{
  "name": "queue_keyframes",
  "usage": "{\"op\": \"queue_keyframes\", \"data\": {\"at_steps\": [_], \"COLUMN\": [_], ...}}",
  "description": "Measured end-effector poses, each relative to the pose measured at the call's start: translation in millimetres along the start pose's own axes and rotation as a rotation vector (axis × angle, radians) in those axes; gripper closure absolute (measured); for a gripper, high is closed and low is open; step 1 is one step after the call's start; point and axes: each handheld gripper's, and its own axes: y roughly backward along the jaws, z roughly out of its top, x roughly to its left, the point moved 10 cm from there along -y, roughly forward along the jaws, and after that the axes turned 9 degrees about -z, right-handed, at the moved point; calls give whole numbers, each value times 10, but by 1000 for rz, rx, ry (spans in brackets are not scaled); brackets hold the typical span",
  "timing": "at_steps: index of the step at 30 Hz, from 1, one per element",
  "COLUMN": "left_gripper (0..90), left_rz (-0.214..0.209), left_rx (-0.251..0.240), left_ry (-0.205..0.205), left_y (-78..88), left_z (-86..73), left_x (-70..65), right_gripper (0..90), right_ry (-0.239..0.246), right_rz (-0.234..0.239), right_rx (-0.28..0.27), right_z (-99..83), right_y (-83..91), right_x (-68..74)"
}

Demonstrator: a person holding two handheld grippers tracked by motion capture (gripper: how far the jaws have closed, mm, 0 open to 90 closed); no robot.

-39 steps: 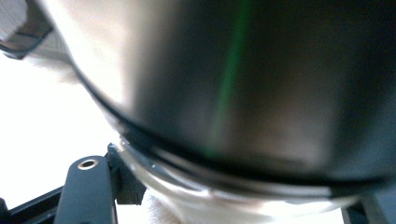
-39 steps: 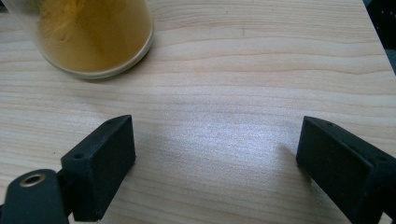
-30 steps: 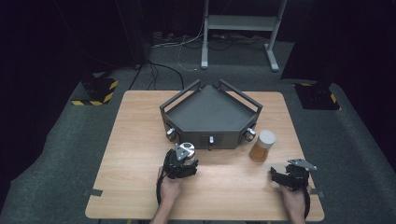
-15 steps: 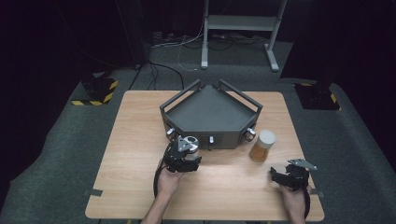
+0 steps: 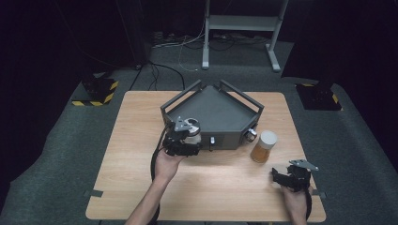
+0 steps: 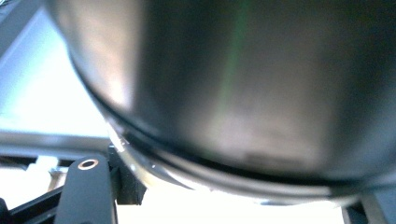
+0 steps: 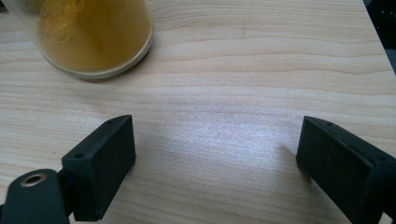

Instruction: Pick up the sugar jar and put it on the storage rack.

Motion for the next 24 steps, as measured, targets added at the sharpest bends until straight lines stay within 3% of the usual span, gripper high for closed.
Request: {"op": "queue_keyframes", "data": {"at_steps": [7,8,9,10,12,13,14,16,24], "left_gripper": [314,314,314,314,314,314,314,314,314], "left_rz": [18,-30,0,-18,19,9,70,70,137], "left_rx": [-12,-4,-11,-3,-10,-10,-9,-9,21], "left_ry": [7,-27,-14,-38,-13,-15,21,21,40], "left_y": [-38,-66,-82,-98,-131,-156,-223,-223,-461], "left_z": [245,284,308,336,381,406,466,466,543], "left_x": [72,131,122,156,159,187,197,197,288], "right_gripper": [114,114,114,114,114,115,115,115,117], "right_ry": [0,0,0,0,-1,-1,-1,-1,-2], "right_rz": [0,0,0,0,0,0,0,0,1], "right_rx": [0,0,0,0,0,0,0,0,-1], "right_z": [0,0,0,0,0,0,0,0,-1], "right_y": [0,0,0,0,0,0,0,0,0], "right_x": [0,0,0,0,0,0,0,-1,-3]}}
